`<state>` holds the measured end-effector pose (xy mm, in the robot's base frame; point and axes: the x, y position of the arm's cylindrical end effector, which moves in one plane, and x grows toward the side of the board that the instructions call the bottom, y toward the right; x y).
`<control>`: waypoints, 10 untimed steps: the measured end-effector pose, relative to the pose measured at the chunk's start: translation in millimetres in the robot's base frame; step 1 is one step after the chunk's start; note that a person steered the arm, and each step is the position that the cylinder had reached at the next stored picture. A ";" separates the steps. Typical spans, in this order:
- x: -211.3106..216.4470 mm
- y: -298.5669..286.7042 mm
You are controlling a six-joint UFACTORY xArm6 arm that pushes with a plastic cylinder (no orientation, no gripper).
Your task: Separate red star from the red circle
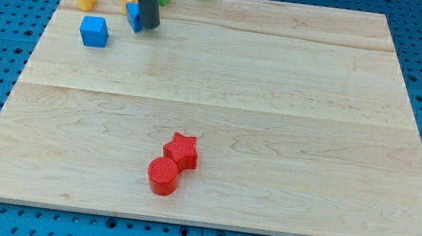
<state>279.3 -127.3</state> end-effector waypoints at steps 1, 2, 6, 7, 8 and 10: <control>78.2 39.7; 191.8 3.0; 230.0 92.1; 206.1 104.2; 226.0 89.4; 158.6 53.0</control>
<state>437.9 -74.3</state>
